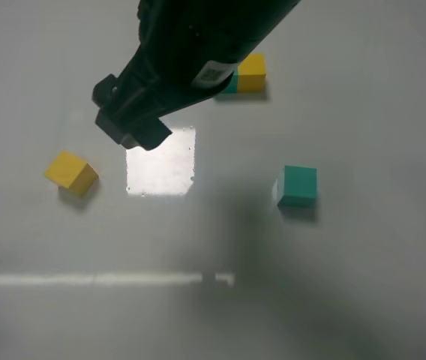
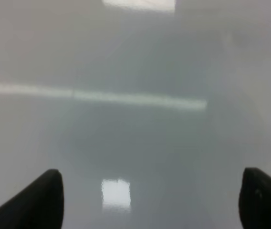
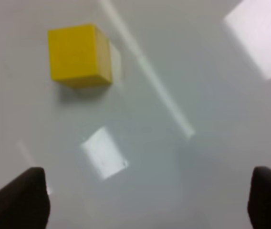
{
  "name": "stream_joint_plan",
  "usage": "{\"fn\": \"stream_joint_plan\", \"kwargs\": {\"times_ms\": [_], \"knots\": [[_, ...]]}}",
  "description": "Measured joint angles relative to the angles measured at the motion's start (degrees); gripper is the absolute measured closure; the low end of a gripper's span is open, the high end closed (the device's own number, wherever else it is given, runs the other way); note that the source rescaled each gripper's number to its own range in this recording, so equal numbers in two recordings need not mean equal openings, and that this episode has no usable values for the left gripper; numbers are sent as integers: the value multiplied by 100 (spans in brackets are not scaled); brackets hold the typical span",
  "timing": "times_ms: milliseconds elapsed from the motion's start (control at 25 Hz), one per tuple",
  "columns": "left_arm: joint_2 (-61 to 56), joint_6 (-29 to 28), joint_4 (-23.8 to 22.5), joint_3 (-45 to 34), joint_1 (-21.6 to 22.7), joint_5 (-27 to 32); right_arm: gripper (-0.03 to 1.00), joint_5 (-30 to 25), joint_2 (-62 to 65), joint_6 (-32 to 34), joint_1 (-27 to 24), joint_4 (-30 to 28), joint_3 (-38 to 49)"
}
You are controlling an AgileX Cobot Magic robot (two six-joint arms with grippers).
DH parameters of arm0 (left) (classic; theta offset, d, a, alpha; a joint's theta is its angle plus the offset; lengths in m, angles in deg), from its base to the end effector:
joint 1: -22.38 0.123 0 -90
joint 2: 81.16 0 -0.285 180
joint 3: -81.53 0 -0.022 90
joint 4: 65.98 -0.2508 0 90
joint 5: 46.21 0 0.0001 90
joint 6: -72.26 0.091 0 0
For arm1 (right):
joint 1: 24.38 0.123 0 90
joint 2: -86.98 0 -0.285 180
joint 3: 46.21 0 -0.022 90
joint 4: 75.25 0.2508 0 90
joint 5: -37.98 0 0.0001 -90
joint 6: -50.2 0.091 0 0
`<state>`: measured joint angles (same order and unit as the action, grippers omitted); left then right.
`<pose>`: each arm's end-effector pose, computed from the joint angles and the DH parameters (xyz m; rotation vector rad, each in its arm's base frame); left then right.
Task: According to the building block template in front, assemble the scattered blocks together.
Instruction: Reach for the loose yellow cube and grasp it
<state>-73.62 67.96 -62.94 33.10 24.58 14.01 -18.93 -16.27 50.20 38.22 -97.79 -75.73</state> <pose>-0.0053 -0.0044 0.2788 -0.1126 2.0247 -0.0865 0.1950 0.3126 0.4380 -1.2049 1.8457 0.1175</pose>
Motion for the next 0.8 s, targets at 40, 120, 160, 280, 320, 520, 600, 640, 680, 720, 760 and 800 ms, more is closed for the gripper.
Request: {"fn": "stream_joint_plan", "kwargs": {"times_ms": [40,120,160,280,320,520,600,640,680,720,760,800], "knots": [[0,0,0,0,0,0,-3,29,-232,0,22,0,-192],[0,0,0,0,0,0,-3,41,-614,50,45,-5,-520],[0,0,0,0,0,0,-3,41,-797,62,51,-5,-682],[0,0,0,0,0,0,-3,48,-1224,74,51,62,-1084],[0,0,0,0,0,0,-3,55,-1320,88,51,112,-1218],[0,0,0,0,0,0,-3,576,-1634,129,51,456,-1490],[0,0,0,0,0,0,-3,807,-1727,151,51,621,-1516],[0,0,0,0,0,0,-3,912,-1780,156,51,712,-1516],[0,0,0,0,0,0,-3,1003,-1820,156,51,778,-1516],[0,0,0,0,0,0,-3,1098,-1876,156,58,831,-1516],[0,0,0,0,0,0,-3,1196,-1925,156,62,856,-1516],[0,0,0,0,0,0,-3,1267,-1964,156,91,856,-1516]]}}
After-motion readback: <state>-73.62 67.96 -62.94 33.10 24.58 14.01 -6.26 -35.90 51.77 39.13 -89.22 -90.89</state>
